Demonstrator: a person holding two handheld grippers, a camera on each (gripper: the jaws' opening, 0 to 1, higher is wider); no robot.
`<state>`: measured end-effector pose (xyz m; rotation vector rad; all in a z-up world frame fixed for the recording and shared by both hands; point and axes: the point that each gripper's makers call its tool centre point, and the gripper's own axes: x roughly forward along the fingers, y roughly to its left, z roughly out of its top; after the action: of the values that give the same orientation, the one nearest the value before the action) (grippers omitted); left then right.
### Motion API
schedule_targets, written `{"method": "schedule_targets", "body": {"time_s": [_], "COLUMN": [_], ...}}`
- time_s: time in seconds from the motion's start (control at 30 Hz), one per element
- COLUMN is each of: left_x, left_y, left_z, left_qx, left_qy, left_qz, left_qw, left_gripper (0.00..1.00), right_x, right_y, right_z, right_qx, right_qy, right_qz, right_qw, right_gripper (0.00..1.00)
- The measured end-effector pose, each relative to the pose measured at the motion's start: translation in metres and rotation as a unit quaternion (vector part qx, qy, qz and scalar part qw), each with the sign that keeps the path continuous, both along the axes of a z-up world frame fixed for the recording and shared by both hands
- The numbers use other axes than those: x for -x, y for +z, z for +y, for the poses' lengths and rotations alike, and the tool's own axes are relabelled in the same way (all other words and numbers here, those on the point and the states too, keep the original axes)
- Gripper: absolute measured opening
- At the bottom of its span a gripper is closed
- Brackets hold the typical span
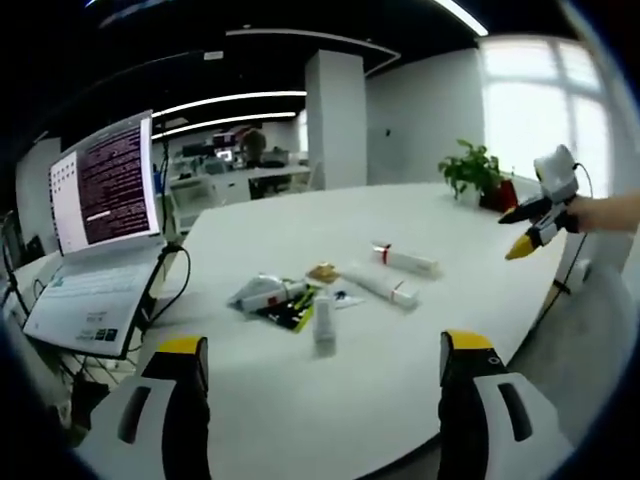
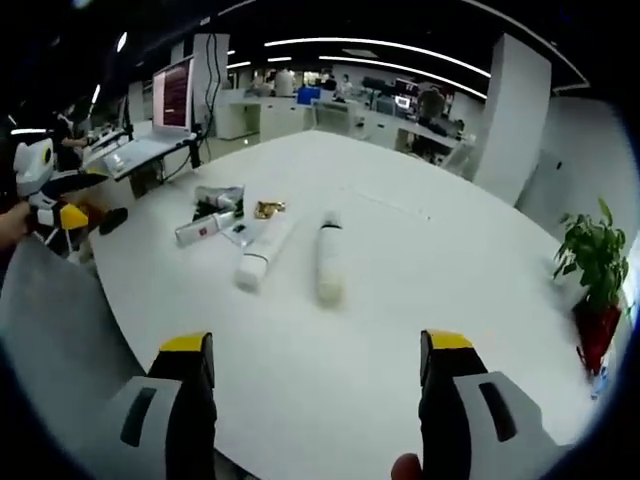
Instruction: Arrange the skincare products in the storage area until every visible bottle or jar stands upright without overlapping.
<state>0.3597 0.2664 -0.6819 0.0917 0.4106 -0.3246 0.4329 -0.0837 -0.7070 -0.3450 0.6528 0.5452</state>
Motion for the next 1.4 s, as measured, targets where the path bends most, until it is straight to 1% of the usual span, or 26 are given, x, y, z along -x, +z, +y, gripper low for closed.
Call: {"method": "schedule_targets", "body": {"time_s": [0.13,0.2,0.27,0.33,0.5,0.57,0.6,0.67,0.77,0.83,1.0,1.17,1.3,1.4], "left_x": [0.000,0.001,0.002,0.003,0.003,0.002,0.001,0.002,0.001,0.002,0.003,0.004,0.004,0.004], "left_y": [-0.004,-0.004,-0.005,-0.004,-0.005,-0.007,-0.008,-0.009,-0.010,-0.012,-0.012,-0.013,-0.015,-0.014], "left_z": [0.000,-0.006,-0.009,-0.012,-0.009,-0.006,-0.005,-0.005,-0.004,-0.005,-0.006,-0.007,-0.006,-0.004], "left_qx": [-0.008,-0.014,-0.022,-0.022,-0.013,-0.009,-0.008,-0.009,-0.013,-0.015,-0.014,-0.016,-0.033,-0.045], "left_qy": [-0.008,-0.014,-0.017,-0.020,-0.016,-0.017,-0.017,-0.019,-0.021,-0.022,-0.020,-0.020,-0.019,-0.016], "left_qz": [0.004,0.004,0.006,0.007,0.008,0.008,0.010,0.011,0.011,0.013,0.016,0.018,0.020,0.017], "left_qw": [0.9999,0.9998,0.9996,0.9995,0.9998,0.9998,0.9998,0.9997,0.9996,0.9996,0.9996,0.9995,0.9991,0.9987], "left_gripper": [0.88,0.88,0.88,0.88,0.88,0.88,0.88,0.87,0.87,0.87,0.86,0.86,0.85,0.84], "right_x": [-0.007,-0.013,-0.016,-0.021,-0.037,-0.043,-0.048,-0.052,-0.058,-0.066,-0.080,-0.097,-0.112,-0.121], "right_y": [-0.005,-0.009,-0.013,-0.012,-0.014,-0.016,-0.019,-0.022,-0.023,-0.025,-0.018,-0.009,-0.004,-0.006], "right_z": [0.001,0.002,0.004,0.006,0.015,0.020,0.020,0.022,0.026,0.028,0.035,0.050,0.056,0.057], "right_qx": [0.005,0.012,0.020,0.022,0.026,0.022,0.028,0.040,0.045,0.046,0.049,0.045,0.047,0.050], "right_qy": [0.001,0.006,0.014,0.016,0.031,0.036,0.036,0.044,0.050,0.054,0.061,0.073,0.076,0.076], "right_qz": [0.014,0.023,0.038,0.039,0.047,0.057,0.064,0.072,0.079,0.083,0.080,0.074,0.070,0.074], "right_qw": [0.9999,0.9997,0.9990,0.9989,0.9981,0.9975,0.9969,0.9956,0.9946,0.9940,0.9937,0.9936,0.9935,0.9931], "right_gripper": [0.82,0.81,0.80,0.80,0.78,0.78,0.78,0.78,0.78,0.77,0.77,0.77,0.76,0.76]}}
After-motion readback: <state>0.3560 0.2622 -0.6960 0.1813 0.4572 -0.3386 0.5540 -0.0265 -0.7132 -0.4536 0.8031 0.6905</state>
